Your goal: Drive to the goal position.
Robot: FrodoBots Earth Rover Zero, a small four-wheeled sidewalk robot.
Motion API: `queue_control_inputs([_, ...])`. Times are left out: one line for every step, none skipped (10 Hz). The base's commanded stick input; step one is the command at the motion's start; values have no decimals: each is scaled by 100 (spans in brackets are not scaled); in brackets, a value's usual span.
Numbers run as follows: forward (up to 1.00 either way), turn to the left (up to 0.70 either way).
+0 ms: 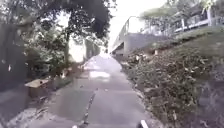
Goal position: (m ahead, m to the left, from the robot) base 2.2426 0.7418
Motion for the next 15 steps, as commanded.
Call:
queue_control_inputs([50,0])
queue_control_inputs([50,0])
queue_control_inputs([50,0])
queue_control_inputs([50,0])
queue_control_inputs([50,0])
queue_control_inputs([50,0])
queue_control_inputs([50,0])
queue_control_inputs([50,0])
queue_control_inputs([50,0])
queue_control_inputs([50,0])
queue_control_inputs([50,0])
queue_control_inputs([50,0])
queue_control_inputs([50,-3])
queue_control_inputs([50,-22])
queue_control_inputs([50,-41])
